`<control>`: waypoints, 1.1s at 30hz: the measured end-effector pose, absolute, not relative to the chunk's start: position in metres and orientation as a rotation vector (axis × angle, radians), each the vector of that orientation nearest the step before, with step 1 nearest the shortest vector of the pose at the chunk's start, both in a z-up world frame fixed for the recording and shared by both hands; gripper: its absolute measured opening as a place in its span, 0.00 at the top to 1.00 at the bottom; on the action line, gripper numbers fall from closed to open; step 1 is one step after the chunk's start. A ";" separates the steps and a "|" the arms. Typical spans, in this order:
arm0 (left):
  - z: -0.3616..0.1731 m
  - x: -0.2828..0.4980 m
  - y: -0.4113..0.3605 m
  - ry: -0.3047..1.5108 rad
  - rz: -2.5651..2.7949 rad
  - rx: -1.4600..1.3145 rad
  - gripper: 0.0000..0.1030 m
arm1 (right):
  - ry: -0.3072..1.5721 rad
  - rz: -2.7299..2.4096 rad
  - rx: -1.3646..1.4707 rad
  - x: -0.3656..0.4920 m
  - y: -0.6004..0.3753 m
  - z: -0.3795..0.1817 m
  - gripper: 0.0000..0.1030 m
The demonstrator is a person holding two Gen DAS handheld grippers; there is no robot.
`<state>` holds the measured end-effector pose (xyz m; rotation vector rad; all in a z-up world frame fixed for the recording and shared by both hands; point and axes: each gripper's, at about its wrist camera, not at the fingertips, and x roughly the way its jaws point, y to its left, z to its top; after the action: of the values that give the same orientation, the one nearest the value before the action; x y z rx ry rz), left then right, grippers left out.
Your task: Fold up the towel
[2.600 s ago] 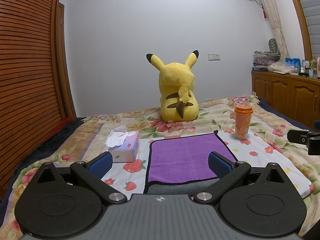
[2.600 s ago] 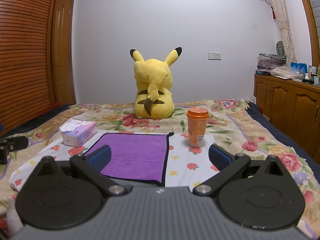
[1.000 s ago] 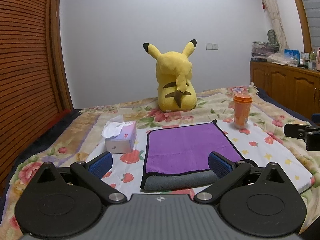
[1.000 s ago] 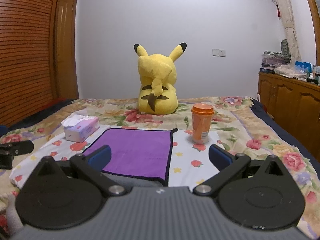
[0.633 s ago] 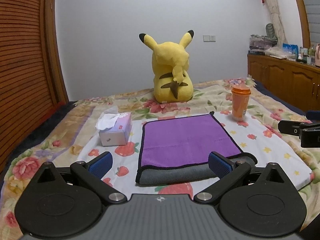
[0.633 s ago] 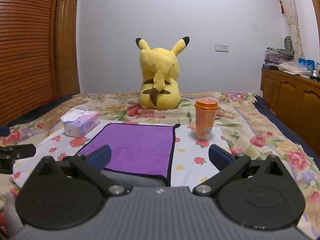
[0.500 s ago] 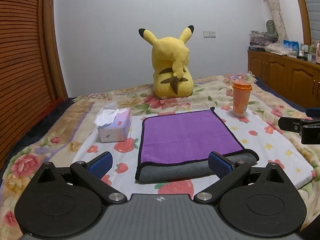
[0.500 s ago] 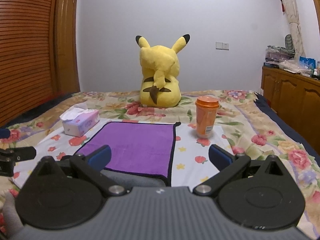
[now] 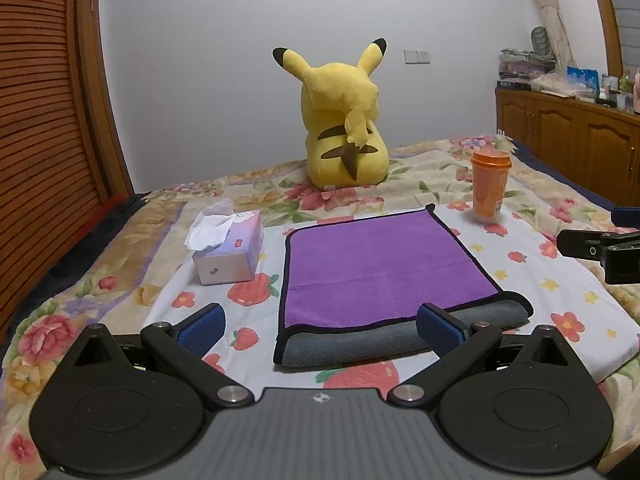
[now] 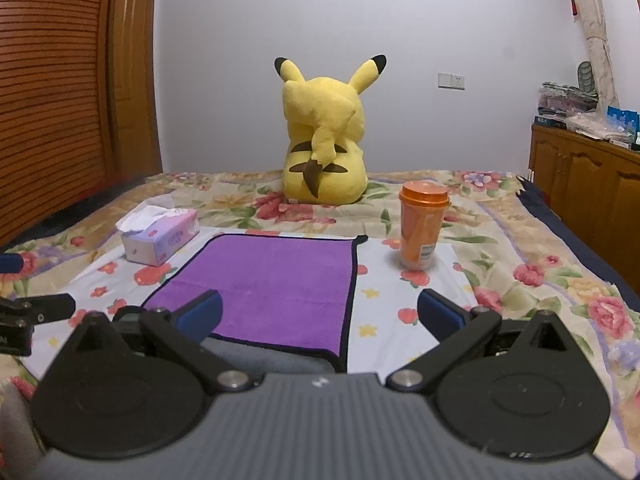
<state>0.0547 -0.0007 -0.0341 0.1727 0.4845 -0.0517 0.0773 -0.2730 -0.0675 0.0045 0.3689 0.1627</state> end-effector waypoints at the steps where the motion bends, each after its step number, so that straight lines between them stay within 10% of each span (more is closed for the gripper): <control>1: -0.034 0.057 0.000 0.487 -0.053 0.173 0.00 | 0.371 0.163 0.004 0.079 -0.272 -0.068 0.00; 33: -0.067 0.134 0.029 0.634 -0.072 0.154 0.04 | 0.512 0.200 -0.067 0.139 -0.255 -0.096 0.00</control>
<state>0.1339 0.0294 -0.0666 0.1538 0.6340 -0.0715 0.1392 -0.2546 -0.0960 -0.0674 0.5116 0.1996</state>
